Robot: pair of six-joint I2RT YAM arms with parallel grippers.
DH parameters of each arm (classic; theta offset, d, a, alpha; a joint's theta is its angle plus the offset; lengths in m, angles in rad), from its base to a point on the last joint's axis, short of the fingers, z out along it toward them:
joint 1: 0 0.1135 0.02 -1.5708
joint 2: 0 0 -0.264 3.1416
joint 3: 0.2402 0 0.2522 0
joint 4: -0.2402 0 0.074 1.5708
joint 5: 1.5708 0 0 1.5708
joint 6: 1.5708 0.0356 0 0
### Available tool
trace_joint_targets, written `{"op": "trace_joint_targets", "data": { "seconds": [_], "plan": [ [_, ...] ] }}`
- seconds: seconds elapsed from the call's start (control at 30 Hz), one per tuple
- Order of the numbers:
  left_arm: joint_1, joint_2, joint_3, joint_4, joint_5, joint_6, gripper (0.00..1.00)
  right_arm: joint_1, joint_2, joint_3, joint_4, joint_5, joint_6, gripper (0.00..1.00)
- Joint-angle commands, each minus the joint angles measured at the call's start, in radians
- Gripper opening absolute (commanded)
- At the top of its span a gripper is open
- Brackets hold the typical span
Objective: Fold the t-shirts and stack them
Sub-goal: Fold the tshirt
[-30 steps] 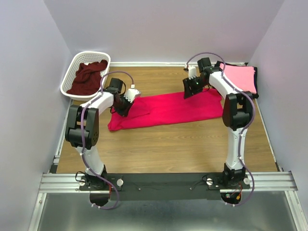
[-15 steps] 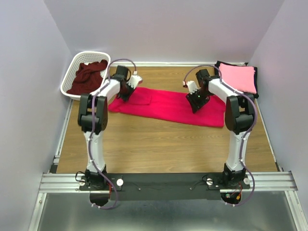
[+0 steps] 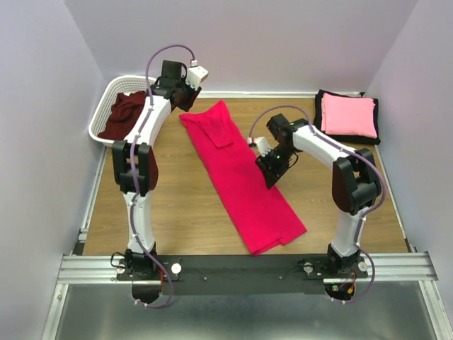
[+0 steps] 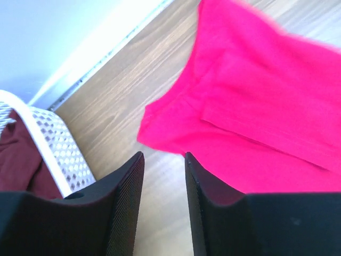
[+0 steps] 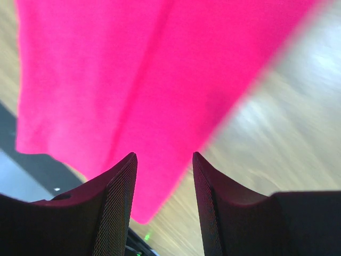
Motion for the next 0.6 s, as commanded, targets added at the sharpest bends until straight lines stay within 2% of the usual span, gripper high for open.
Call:
{"op": "trace_joint_targets", "data": {
  "seconds": [0.0,0.17,0.3,0.57],
  "plan": [
    [-0.005,-0.133,-0.142,0.035,0.12,-0.071,0.42,-0.028,-0.028,0.014,-0.037,0.084,-0.034,0.53],
    [-0.012,-0.167,-0.303,0.035,0.16,-0.142,0.29,-0.028,0.021,-0.009,-0.022,0.093,-0.048,0.49],
    [-0.037,-0.162,-0.402,0.052,0.183,-0.157,0.28,-0.022,0.043,-0.052,0.007,0.073,-0.045,0.45],
    [-0.09,-0.027,-0.365,0.04,0.163,-0.165,0.28,0.019,0.086,-0.106,0.036,0.004,-0.008,0.43]
  ]
}}
